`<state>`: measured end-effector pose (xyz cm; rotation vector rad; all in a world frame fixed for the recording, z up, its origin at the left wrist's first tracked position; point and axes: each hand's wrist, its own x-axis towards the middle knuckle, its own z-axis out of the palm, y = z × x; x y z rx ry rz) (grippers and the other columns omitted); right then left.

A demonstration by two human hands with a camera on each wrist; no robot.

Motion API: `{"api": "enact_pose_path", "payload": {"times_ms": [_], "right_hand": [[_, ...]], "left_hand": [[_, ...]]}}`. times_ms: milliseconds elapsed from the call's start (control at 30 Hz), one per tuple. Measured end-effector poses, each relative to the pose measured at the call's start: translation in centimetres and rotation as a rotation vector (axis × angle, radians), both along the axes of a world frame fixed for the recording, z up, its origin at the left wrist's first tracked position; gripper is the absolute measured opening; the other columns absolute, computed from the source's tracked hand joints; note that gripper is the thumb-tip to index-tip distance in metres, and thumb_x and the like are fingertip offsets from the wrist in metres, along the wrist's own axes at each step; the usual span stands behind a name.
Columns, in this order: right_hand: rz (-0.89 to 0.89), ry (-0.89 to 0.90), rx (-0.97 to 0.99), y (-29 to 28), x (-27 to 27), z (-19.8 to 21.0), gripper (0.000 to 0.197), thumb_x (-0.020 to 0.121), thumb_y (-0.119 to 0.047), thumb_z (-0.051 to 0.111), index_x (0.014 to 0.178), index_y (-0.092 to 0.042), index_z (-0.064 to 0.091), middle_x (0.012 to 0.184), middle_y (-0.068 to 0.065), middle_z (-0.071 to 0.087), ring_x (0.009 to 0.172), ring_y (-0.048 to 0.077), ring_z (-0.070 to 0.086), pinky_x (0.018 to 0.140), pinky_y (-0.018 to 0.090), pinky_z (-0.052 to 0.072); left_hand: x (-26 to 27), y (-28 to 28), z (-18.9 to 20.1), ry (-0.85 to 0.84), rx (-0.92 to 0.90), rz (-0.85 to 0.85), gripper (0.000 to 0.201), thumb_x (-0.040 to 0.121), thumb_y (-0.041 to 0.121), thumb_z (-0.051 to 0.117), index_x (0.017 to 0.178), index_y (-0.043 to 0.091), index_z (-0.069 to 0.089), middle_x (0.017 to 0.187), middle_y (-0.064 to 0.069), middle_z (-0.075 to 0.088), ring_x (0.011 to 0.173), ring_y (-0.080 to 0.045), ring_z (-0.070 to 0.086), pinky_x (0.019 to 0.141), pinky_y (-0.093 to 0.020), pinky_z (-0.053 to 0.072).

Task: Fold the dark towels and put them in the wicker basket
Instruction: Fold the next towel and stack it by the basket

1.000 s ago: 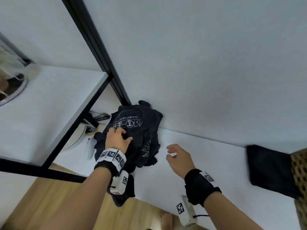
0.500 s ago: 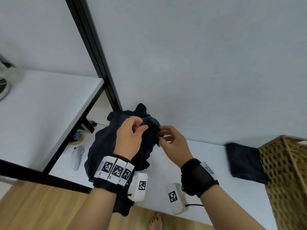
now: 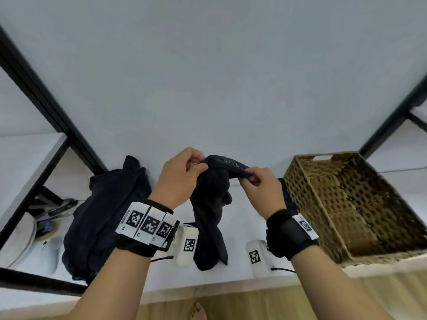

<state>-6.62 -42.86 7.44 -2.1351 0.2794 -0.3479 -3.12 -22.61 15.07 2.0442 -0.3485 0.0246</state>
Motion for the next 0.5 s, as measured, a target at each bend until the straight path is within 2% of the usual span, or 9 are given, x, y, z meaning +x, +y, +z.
{"api": "enact_pose_path", "payload": {"times_ms": [67, 133, 200, 233, 300, 367, 400, 467, 500], "right_hand": [[-0.088, -0.056, -0.005, -2.3, -1.3, 0.2, 0.005, 0.083, -0.021, 0.067, 0.085, -0.025, 0.064, 0.096, 0.000, 0.056, 0.087, 0.007, 0.049, 0.074, 0.003, 0.033], [-0.137, -0.118, 0.063, -3.7, -2.6, 0.8, 0.007, 0.084, -0.018, 0.063, 0.085, -0.024, 0.059, 0.099, -0.005, 0.055, 0.088, 0.001, 0.048, 0.077, 0.005, 0.033], [-0.105, -0.140, 0.170, -4.2, -3.7, 1.5, 0.006, 0.088, -0.020, 0.058, 0.082, -0.022, 0.057, 0.085, -0.013, 0.057, 0.076, -0.005, 0.051, 0.068, 0.010, 0.038], [-0.062, -0.139, 0.215, -4.2, -4.3, 2.0, 0.009, 0.089, -0.022, 0.056, 0.080, -0.021, 0.056, 0.075, -0.016, 0.055, 0.068, -0.004, 0.050, 0.063, 0.011, 0.039], [0.036, -0.138, 0.254, -3.4, -5.3, 3.2, 0.012, 0.091, -0.026, 0.056, 0.080, -0.022, 0.055, 0.068, -0.013, 0.055, 0.064, -0.002, 0.050, 0.059, 0.013, 0.042], [0.129, -0.163, 0.272, -2.0, -6.1, 4.4, 0.008, 0.089, -0.026, 0.057, 0.081, -0.025, 0.058, 0.069, -0.009, 0.059, 0.067, 0.001, 0.055, 0.061, 0.013, 0.044], [0.165, -0.184, 0.281, -1.4, -6.5, 5.0, 0.007, 0.087, -0.024, 0.057, 0.081, -0.027, 0.059, 0.069, -0.008, 0.060, 0.067, 0.001, 0.056, 0.061, 0.013, 0.044], [0.203, -0.226, 0.307, -0.4, -7.4, 5.8, 0.004, 0.083, -0.025, 0.059, 0.081, -0.029, 0.060, 0.071, -0.008, 0.062, 0.069, 0.002, 0.059, 0.064, 0.013, 0.045], [0.209, -0.237, 0.329, -0.2, -7.8, 5.9, 0.002, 0.082, -0.029, 0.062, 0.083, -0.030, 0.061, 0.075, -0.010, 0.064, 0.073, 0.002, 0.061, 0.066, 0.013, 0.047]], "left_hand": [[-1.1, -0.5, -0.7, 0.008, 0.048, 0.001, 0.021, 0.091, 0.012, 0.062, 0.084, 0.032, 0.060, 0.086, 0.004, 0.064, 0.078, -0.006, 0.057, 0.069, -0.004, 0.039], [-2.4, -0.9, -1.7, -0.007, 0.159, -0.014, 0.023, 0.093, 0.010, 0.059, 0.097, 0.033, 0.062, 0.087, 0.005, 0.059, 0.078, -0.006, 0.055, 0.075, -0.010, 0.041], [-3.7, -1.2, -2.6, -0.037, 0.289, -0.080, 0.034, 0.095, 0.009, 0.056, 0.120, 0.032, 0.059, 0.095, 0.006, 0.052, 0.078, -0.003, 0.051, 0.083, -0.019, 0.044], [-4.4, -1.5, -3.0, -0.040, 0.326, -0.121, 0.041, 0.095, 0.012, 0.057, 0.129, 0.035, 0.053, 0.103, 0.008, 0.048, 0.082, 0.001, 0.050, 0.085, -0.018, 0.044], [-5.6, -2.3, -3.3, 0.006, 0.340, -0.221, 0.056, 0.089, 0.030, 0.066, 0.137, 0.045, 0.042, 0.114, 0.018, 0.042, 0.092, 0.014, 0.046, 0.081, -0.010, 0.041], [-6.6, -3.4, -3.3, 0.063, 0.361, -0.284, 0.058, 0.079, 0.047, 0.070, 0.129, 0.054, 0.042, 0.111, 0.028, 0.046, 0.088, 0.018, 0.048, 0.071, -0.008, 0.040], [-7.0, -4.0, -3.3, 0.071, 0.381, -0.276, 0.045, 0.078, 0.050, 0.069, 0.118, 0.054, 0.048, 0.103, 0.029, 0.052, 0.082, 0.016, 0.051, 0.066, -0.008, 0.039], [-7.7, -4.9, -3.1, 0.057, 0.391, -0.187, 0.010, 0.085, 0.047, 0.063, 0.085, 0.041, 0.055, 0.080, 0.024, 0.060, 0.073, 0.009, 0.054, 0.056, -0.009, 0.038], [-8.0, -5.0, -3.0, 0.027, 0.362, -0.144, 0.015, 0.089, 0.041, 0.060, 0.075, 0.037, 0.054, 0.073, 0.021, 0.059, 0.070, 0.006, 0.055, 0.054, -0.009, 0.038]]}}
